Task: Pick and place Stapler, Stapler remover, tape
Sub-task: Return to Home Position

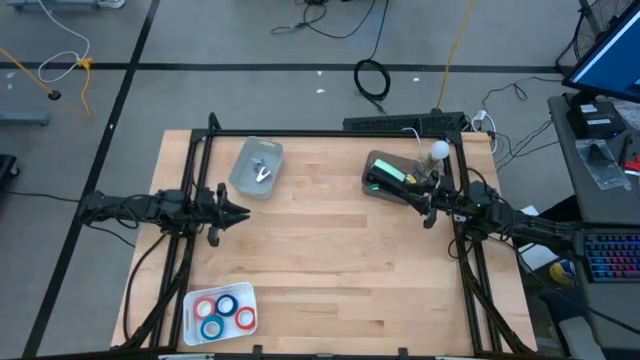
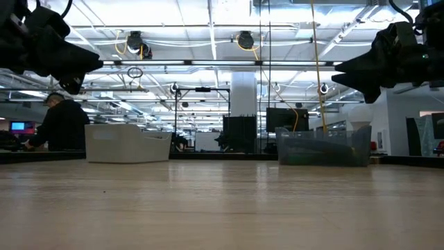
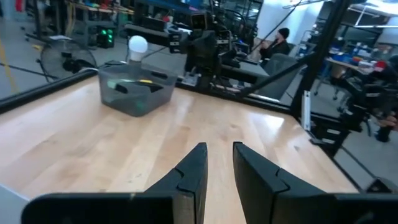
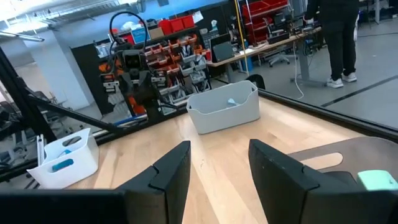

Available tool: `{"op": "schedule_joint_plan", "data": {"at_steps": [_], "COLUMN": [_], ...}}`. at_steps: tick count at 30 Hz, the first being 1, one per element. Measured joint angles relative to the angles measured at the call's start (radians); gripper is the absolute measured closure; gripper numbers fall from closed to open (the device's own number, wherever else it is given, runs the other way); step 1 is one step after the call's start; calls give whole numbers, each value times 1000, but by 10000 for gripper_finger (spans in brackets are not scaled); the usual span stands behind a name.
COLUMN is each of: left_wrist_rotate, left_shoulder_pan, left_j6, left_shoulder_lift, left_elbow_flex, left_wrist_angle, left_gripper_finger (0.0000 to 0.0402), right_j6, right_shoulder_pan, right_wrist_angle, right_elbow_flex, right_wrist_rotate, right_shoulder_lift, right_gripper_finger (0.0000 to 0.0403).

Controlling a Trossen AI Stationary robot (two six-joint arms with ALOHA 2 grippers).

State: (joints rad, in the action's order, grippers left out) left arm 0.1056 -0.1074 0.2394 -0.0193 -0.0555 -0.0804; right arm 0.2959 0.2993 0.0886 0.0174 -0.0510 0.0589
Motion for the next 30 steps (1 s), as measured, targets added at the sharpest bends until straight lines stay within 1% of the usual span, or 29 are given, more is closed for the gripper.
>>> {"op": "schedule_joint_plan", "data": {"at_steps": [6, 9, 15, 30], "left_wrist_rotate": [52, 52, 53, 52], "left_shoulder_pan": [0, 0, 0, 0], "left_j6": [-57, -71, -43, -43], "left_shoulder_lift": [0, 0, 0, 0], "left_elbow_flex": [0, 0, 0, 0], "left_wrist_angle": [1, 3, 7, 8], "left_gripper_finger": [323, 323, 323, 323], "right_j6": [4, 6, 6, 6], "right_shoulder_pan": [0, 0, 0, 0], "right_wrist_angle": [-4, -3, -3, -3], "right_elbow_flex": [-1, -2, -2, -3], "right_wrist_rotate": [-1, -1, -2, -2], "right_shoulder_lift": [0, 0, 0, 0], "right_gripper_finger": [246, 245, 245, 245]}}
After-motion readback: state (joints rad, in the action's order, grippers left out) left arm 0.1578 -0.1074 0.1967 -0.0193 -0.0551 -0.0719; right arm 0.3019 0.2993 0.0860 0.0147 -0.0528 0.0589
